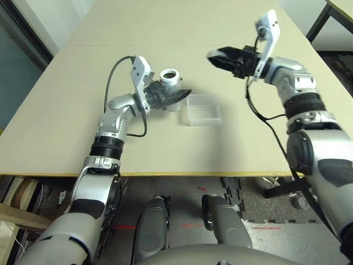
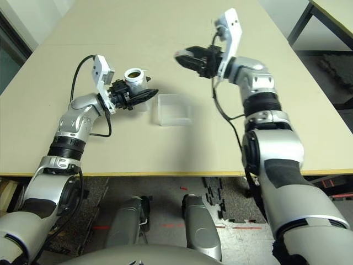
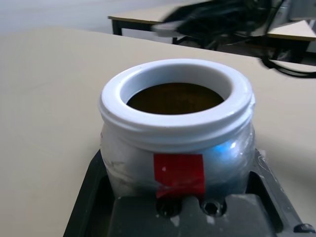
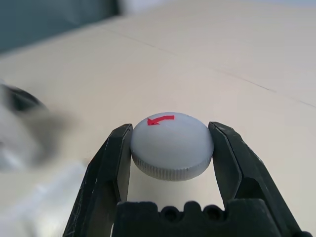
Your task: Pour the medicine from the bottle into the box.
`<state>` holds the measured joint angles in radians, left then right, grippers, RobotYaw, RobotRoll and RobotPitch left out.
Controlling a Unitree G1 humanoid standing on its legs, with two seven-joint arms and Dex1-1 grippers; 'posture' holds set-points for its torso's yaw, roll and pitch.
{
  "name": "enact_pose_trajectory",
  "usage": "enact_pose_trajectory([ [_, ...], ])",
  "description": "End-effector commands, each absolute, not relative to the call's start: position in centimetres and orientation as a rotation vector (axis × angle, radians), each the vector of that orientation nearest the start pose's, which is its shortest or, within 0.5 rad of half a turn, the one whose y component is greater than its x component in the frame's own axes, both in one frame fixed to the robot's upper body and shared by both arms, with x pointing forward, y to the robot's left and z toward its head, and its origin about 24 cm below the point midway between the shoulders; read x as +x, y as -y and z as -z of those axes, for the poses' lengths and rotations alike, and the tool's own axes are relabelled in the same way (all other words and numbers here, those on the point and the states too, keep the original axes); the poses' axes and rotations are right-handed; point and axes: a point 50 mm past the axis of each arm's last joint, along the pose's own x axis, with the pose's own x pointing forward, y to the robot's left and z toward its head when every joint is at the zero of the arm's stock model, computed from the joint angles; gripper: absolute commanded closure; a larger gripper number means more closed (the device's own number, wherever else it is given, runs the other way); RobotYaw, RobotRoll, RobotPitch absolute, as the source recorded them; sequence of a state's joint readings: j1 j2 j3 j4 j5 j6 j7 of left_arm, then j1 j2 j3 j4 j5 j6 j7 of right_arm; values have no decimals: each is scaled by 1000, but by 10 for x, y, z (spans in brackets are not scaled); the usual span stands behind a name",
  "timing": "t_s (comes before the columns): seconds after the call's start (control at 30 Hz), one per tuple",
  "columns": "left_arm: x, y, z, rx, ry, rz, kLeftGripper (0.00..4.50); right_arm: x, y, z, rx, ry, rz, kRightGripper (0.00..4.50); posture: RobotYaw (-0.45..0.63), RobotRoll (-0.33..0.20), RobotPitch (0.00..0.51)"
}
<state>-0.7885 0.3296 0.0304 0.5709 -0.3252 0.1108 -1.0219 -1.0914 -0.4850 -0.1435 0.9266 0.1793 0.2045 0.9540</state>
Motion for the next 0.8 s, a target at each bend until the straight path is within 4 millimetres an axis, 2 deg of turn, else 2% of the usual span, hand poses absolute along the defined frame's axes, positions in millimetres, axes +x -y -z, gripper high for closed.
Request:
enact_pose_trajectory([
  [0.03,367,-151,-167,46,127,1017,1856,389,235,-213,-113,-40,-615,1920,-173,0,178],
  [0.13,370,-151,-167,51,129,1012,1856,383,257,-206,-154,-96,-522,1920,-183,0,177],
  [0.4,375,-148,-168,51,136,1004,1856,374,288,-195,-222,-202,-375,1920,-196,0,166],
  [0.8,378,-150,-166,71,128,985,1856,372,274,-166,-268,-326,-470,1920,-183,0,146],
])
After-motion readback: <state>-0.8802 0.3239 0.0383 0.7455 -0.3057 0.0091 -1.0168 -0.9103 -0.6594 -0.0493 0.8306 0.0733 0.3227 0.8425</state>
